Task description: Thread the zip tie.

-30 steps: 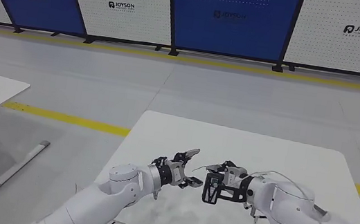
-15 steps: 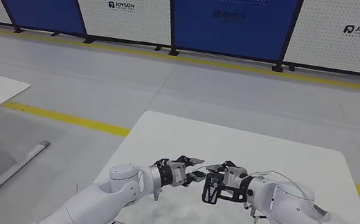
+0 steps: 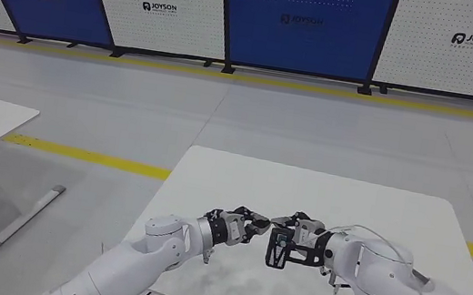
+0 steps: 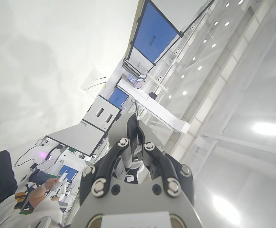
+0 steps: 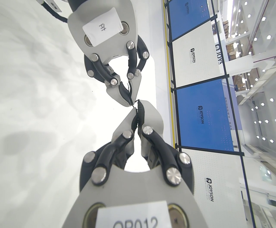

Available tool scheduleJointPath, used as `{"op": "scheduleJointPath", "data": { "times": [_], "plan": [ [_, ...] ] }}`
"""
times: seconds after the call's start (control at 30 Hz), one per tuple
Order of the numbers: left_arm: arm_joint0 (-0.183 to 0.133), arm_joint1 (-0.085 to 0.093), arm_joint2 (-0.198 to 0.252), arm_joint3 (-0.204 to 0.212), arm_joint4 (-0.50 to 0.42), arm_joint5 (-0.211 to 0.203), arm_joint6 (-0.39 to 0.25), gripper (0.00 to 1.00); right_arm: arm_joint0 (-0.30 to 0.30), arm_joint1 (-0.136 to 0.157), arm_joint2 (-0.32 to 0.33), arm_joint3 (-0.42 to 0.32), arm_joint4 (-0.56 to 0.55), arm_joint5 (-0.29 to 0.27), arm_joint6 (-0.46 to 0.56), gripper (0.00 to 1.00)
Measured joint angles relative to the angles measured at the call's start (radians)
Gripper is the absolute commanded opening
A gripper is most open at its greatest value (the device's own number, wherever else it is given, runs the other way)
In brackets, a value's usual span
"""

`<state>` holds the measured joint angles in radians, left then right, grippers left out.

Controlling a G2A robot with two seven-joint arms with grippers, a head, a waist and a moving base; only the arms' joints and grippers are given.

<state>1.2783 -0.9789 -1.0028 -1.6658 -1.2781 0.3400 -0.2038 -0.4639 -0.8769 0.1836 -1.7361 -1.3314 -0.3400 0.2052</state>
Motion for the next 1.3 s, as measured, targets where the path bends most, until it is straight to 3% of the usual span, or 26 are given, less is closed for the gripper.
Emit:
{"op": "scheduleJointPath", "data": {
  "times": [0.17, 0.2, 0.23, 0.3, 0.33, 0.43, 0.57, 0.7, 0.87, 0.97, 1.03, 1.3],
  "plan": [
    [-0.001, -0.003, 0.002, 0.000, 0.007, 0.000, -0.003, 0.00, -0.004, 0.000, 0.002, 0.000, 0.000, 0.001, -0.002, 0.00],
    [-0.001, -0.003, 0.002, 0.000, 0.008, 0.000, -0.003, 0.00, -0.010, 0.000, 0.005, 0.001, -0.002, 0.002, -0.007, 0.04],
    [-0.001, -0.004, 0.002, -0.001, 0.010, 0.000, -0.004, 0.00, -0.018, 0.000, 0.011, 0.001, -0.006, 0.001, -0.011, 0.31],
    [-0.001, -0.004, 0.001, -0.002, 0.015, 0.000, -0.003, 0.00, -0.032, 0.000, 0.025, 0.001, -0.014, 0.000, -0.022, 0.47],
    [-0.001, -0.005, 0.001, -0.002, 0.017, 0.000, -0.003, 0.00, -0.036, 0.001, 0.030, 0.000, -0.017, 0.000, -0.026, 0.69],
    [0.001, -0.006, -0.003, -0.002, 0.027, -0.003, 0.005, 0.00, -0.050, 0.009, 0.051, -0.002, -0.017, 0.000, -0.045, 1.00],
    [0.005, -0.010, -0.004, 0.004, 0.069, -0.036, 0.034, 0.00, -0.079, 0.040, 0.103, -0.011, -0.011, 0.000, -0.092, 1.00],
    [0.007, -0.011, 0.002, -0.003, 0.157, -0.089, 0.012, 0.00, -0.137, 0.086, 0.179, -0.025, 0.030, 0.006, -0.103, 1.00],
    [0.024, -0.005, 0.023, -0.024, 0.425, -0.201, 0.010, 0.00, -0.247, 0.156, 0.305, -0.052, 0.258, 0.000, -0.008, 1.00],
    [0.034, -0.003, 0.039, -0.034, 0.563, -0.228, 0.021, 0.00, -0.288, 0.181, 0.350, -0.050, 0.410, 0.000, 0.116, 1.00],
    [0.037, -0.004, 0.041, -0.035, 0.580, -0.232, 0.023, 0.00, -0.295, 0.183, 0.360, -0.047, 0.470, 0.000, 0.165, 1.00],
    [0.037, -0.004, 0.040, -0.035, 0.573, -0.232, 0.023, 0.00, -0.294, 0.182, 0.359, -0.047, 0.459, 0.000, 0.159, 1.00]
  ]
}}
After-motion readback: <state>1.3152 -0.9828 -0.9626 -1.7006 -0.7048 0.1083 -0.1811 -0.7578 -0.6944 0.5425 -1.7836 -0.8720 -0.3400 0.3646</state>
